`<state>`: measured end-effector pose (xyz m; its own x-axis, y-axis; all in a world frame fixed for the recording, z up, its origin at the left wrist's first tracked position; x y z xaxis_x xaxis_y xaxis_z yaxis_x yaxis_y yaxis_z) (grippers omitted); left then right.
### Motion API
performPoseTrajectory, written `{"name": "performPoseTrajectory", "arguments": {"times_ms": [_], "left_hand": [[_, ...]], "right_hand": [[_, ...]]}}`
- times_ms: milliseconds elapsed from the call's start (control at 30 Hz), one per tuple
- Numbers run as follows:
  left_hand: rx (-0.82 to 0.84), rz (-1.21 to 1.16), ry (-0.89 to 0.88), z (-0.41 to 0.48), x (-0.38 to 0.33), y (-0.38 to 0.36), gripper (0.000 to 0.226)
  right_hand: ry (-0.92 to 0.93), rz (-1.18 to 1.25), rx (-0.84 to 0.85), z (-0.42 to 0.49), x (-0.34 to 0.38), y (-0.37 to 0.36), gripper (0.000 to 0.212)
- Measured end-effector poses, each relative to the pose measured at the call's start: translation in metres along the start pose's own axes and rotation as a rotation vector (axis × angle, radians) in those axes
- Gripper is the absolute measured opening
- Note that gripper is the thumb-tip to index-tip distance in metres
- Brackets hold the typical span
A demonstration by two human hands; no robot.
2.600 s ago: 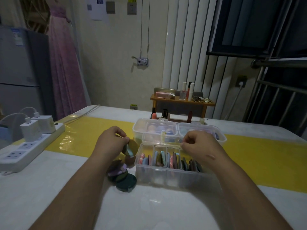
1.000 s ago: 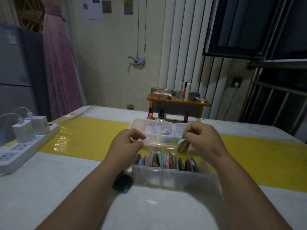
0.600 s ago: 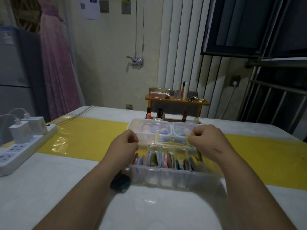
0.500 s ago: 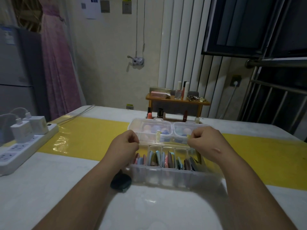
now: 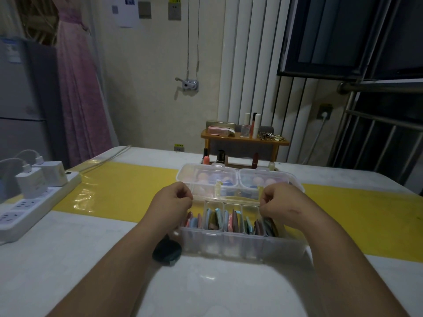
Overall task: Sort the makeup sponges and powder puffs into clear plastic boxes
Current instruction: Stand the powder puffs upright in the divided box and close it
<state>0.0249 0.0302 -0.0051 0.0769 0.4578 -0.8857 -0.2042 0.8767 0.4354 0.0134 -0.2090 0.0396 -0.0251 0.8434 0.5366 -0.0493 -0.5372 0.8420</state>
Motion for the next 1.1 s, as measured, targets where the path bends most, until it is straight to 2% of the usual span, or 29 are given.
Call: {"name": "performPoseTrajectory", "arguments": {"times_ms": [233, 467, 667, 900, 1000, 1100], "left_hand": [[0.006, 0.000, 0.002, 0.000, 0.000, 0.000, 0.021], [0.011, -0.002, 0.008, 0.000, 0.000, 0.001, 0.018], [0.009, 0.003, 0.012, -0.001, 0.000, 0.001, 0.017], [0.000, 0.040, 0.000, -0.001, -0.001, 0.002, 0.019], [-0.007, 0.052, -0.014, 0.000, -0.002, 0.002, 0.020], [0.002, 0.029, -0.002, 0.001, 0.001, 0.005, 0.022]], "right_hand": [[-0.024, 0.026, -0.002, 0.001, -0.004, 0.003, 0.014], [-0.074, -0.098, 0.047, 0.008, -0.009, -0.004, 0.014], [-0.108, -0.154, -0.061, 0.012, -0.010, 0.002, 0.012], [-0.150, -0.183, -0.036, 0.018, -0.012, -0.006, 0.012], [-0.128, -0.182, -0.046, 0.017, -0.012, -0.005, 0.008], [-0.100, -0.170, -0.059, 0.014, -0.010, -0.004, 0.013]]}}
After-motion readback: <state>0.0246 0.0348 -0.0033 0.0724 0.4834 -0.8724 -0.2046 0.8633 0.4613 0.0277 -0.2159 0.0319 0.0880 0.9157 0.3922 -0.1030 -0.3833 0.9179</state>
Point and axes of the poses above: each hand's wrist, its own z-axis towards the middle knuckle, its own y-axis out of the back of the hand, x = y × z, the point moved 2 cm from there along z, towards the middle knuckle, and after that the axes turned 5 degrees about z, right-handed, at the moved point
